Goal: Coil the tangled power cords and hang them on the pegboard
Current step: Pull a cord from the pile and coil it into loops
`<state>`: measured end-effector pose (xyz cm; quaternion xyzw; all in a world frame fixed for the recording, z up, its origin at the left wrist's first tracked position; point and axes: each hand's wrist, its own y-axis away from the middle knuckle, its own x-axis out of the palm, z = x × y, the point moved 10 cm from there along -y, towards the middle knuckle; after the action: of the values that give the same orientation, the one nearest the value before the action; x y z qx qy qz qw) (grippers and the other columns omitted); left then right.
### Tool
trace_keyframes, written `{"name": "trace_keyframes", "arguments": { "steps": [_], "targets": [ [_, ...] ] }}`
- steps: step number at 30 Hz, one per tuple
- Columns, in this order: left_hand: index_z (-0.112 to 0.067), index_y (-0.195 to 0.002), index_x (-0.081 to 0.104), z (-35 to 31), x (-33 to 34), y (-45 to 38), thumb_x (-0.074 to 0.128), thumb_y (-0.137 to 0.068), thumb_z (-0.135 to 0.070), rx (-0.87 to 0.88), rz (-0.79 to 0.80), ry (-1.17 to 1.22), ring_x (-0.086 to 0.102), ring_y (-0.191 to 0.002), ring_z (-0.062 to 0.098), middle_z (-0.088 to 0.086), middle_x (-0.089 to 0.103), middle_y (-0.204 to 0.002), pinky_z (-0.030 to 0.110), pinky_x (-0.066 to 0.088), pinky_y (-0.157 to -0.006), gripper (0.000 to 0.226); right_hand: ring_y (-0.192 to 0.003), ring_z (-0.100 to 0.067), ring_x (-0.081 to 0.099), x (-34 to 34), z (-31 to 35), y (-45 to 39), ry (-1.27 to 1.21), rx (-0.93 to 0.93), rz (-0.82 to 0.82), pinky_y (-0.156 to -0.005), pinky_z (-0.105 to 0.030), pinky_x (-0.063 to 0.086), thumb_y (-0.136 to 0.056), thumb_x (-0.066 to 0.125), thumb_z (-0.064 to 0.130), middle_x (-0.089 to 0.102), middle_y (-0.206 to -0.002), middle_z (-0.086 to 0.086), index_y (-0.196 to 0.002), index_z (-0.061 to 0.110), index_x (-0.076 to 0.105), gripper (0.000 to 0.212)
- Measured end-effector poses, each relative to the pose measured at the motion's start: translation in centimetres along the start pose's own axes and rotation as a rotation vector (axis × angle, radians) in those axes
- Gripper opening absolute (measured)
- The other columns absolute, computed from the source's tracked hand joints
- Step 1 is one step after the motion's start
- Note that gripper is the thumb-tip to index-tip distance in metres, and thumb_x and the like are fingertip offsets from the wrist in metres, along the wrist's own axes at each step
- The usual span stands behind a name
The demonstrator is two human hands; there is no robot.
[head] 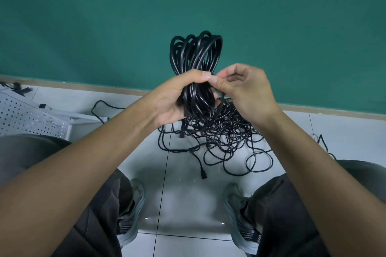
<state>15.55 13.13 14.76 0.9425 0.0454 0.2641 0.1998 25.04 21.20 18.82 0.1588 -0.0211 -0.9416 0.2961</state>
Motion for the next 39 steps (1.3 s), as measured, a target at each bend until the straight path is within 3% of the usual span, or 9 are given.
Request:
{"name": "trace_keyframes", "arguments": {
  "steps": [3,7,10,14,20,25,31,35,39],
  "targets": [
    [-0.004,-0.092,0.072,-0.8,-0.6,0.0,0.068,-0.081,-0.029,0.035,-0.030,0.065,0.072,-0.085,0.021,0.010,0.072,-0.086,0.046,0.052,-0.107,0.027,-0.091,-0.035,0.073,1.0,-0.7,-0.1,-0.018,0.037,0.075,-0.091,-0.049,0.059,-0.100,0.066,0.024,0.076,-0.089,-0.007,-0.097,0.008,0.067,0.017],
    [-0.001,-0.095,0.068,-1.7,-1.5,0.1,0.063,-0.083,-0.030,0.073,-0.058,0.089,0.071,-0.090,0.022,0.011,0.070,-0.087,0.043,0.056,-0.103,0.032,-0.099,-0.038,0.069,2.4,-2.1,-0.3,0.068,0.112,0.210,-0.099,-0.049,0.055,-0.107,0.053,0.021,0.074,-0.104,-0.016,-0.100,0.010,0.064,0.018],
    [-0.004,-0.096,0.070,-1.7,-1.9,0.1,0.066,-0.081,-0.033,0.056,-0.071,0.033,0.071,-0.094,0.026,0.013,0.071,-0.090,0.043,0.056,-0.101,0.033,-0.088,-0.023,0.068,2.8,-2.7,-0.2,0.066,0.158,0.272,-0.098,-0.042,0.057,-0.106,0.052,0.011,0.069,-0.103,-0.013,-0.100,0.012,0.060,0.010],
    [-0.006,-0.101,0.067,-1.8,-2.8,0.0,0.068,-0.080,-0.030,0.060,-0.133,0.059,0.072,-0.090,0.025,0.007,0.070,-0.094,0.049,0.051,-0.108,0.032,-0.092,-0.032,0.074,1.1,-1.8,-0.4,0.027,0.104,0.135,-0.083,-0.040,0.063,-0.100,0.060,0.001,0.061,-0.107,-0.013,-0.100,0.011,0.067,0.012],
    [-0.013,-0.096,0.071,-0.6,-1.9,0.0,0.067,-0.078,-0.030,-0.019,-0.112,-0.096,0.069,-0.099,0.024,0.003,0.074,-0.094,0.048,0.054,-0.104,0.025,-0.084,-0.027,0.076,-2.4,1.3,-0.6,-0.112,-0.061,-0.143,-0.075,-0.036,0.064,-0.098,0.063,-0.001,0.066,-0.092,-0.005,-0.098,0.011,0.070,0.014],
    [-0.012,-0.099,0.074,0.4,-0.8,0.3,0.066,-0.075,-0.030,-0.064,-0.101,-0.155,0.072,-0.085,0.016,0.007,0.072,-0.101,0.028,0.061,-0.070,0.031,-0.091,-0.025,0.075,-2.9,2.1,-0.4,-0.155,-0.114,-0.225,-0.079,-0.033,0.063,-0.098,0.063,-0.001,0.069,-0.090,0.000,-0.092,0.020,0.070,0.022],
    [-0.011,-0.108,0.072,0.7,-0.6,0.4,0.062,-0.077,-0.032,-0.067,-0.082,-0.140,0.074,-0.095,0.018,0.009,0.076,-0.103,0.032,0.060,-0.078,0.038,-0.087,-0.013,0.073,-2.5,2.5,-0.3,-0.212,-0.141,-0.216,-0.082,-0.031,0.062,-0.098,0.064,0.003,0.066,-0.094,-0.001,-0.101,0.009,0.067,0.008],
    [-0.013,-0.095,0.081,0.2,0.1,0.5,0.059,-0.080,-0.029,-0.013,-0.058,-0.076,0.072,-0.102,0.025,0.013,0.076,-0.102,0.048,0.050,-0.109,0.031,-0.083,-0.017,0.072,-2.6,2.2,-0.5,-0.293,-0.112,-0.213,-0.078,-0.029,0.062,-0.096,0.069,0.007,0.063,-0.094,-0.011,-0.108,0.000,0.063,0.016],
    [-0.006,-0.100,0.074,-0.6,0.4,0.5,0.057,-0.080,-0.027,0.027,-0.052,-0.029,0.074,-0.095,0.025,0.012,0.075,-0.097,0.041,0.058,-0.097,0.034,-0.081,-0.018,0.072,-2.5,2.8,-0.4,-0.288,-0.139,-0.199,-0.076,-0.030,0.062,-0.096,0.069,0.007,0.065,-0.087,-0.003,-0.093,0.007,0.066,0.004]
  ]
}}
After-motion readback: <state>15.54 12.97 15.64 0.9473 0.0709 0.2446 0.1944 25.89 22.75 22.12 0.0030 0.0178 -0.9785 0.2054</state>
